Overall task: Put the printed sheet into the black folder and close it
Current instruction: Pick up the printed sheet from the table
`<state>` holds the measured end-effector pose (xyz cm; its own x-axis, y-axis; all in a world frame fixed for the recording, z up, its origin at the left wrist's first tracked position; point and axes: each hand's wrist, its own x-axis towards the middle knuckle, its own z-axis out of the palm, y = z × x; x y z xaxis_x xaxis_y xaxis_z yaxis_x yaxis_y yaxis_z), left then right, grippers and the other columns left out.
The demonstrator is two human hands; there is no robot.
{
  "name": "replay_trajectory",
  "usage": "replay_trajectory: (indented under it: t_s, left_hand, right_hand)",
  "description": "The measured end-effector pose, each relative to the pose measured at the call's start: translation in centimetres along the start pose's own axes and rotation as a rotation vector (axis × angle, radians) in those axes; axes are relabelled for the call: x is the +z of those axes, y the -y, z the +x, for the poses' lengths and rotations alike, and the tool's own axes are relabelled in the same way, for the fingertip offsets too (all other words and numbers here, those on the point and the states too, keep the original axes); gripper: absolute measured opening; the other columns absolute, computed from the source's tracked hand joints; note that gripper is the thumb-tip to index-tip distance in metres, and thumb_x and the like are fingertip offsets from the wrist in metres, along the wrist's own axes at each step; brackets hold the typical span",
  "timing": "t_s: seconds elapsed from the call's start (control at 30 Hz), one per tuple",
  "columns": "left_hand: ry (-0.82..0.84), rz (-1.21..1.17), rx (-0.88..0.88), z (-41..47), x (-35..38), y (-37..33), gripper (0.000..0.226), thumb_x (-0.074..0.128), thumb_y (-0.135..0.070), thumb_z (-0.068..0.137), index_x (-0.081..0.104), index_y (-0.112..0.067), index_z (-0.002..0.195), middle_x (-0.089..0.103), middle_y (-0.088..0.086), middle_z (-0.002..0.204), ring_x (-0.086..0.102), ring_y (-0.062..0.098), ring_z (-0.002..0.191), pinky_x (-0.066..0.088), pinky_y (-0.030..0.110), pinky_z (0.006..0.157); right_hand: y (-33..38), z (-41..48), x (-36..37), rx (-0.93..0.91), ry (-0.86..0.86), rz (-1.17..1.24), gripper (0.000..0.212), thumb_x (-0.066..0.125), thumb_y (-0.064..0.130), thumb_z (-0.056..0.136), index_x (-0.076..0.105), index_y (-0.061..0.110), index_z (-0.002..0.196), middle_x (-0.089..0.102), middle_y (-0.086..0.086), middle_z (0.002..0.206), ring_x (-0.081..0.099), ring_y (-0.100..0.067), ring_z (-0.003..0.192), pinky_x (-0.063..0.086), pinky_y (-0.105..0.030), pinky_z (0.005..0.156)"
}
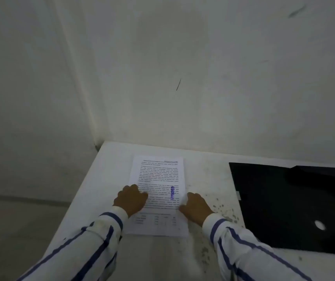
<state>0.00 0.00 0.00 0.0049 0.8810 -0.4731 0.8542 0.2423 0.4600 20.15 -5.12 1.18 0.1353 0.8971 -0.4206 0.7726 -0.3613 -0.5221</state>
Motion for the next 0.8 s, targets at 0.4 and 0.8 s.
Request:
replay_trajectory:
  t_s: [0.4, 0.8]
  left_hand:
    - [-0.08, -0.314, -0.16, 2.9, -0.3, 1.8, 0.034, 0.054, -0.03, 0.084, 0.046, -0.01, 0.058, 0.056, 0.009, 0.071, 0.055, 0.026, 0.07, 0.042, 0.028, 0.065]
    - [0.124, -0.569, -0.146, 4.4, -1.6, 2.7, 0.027, 0.048, 0.004, 0.089, 0.054, -0.011, 0.068, 0.056, 0.014, 0.079, 0.053, 0.029, 0.077, 0.043, 0.035, 0.074]
  right_hand:
    - [0.0, 1.3, 3.2, -0.019, -0.067, -0.252, 0.03, 0.056, 0.024, 0.082, 0.048, 0.011, 0.108, 0.047, -0.011, 0.117, 0.041, -0.027, 0.108, 0.046, -0.037, 0.09]
    - [0.1, 2.0, 3.5, 0.004, -0.082, -0.247, 0.031, 0.055, 0.021, 0.084, 0.046, 0.01, 0.112, 0.044, -0.011, 0.118, 0.041, -0.025, 0.109, 0.046, -0.037, 0.092]
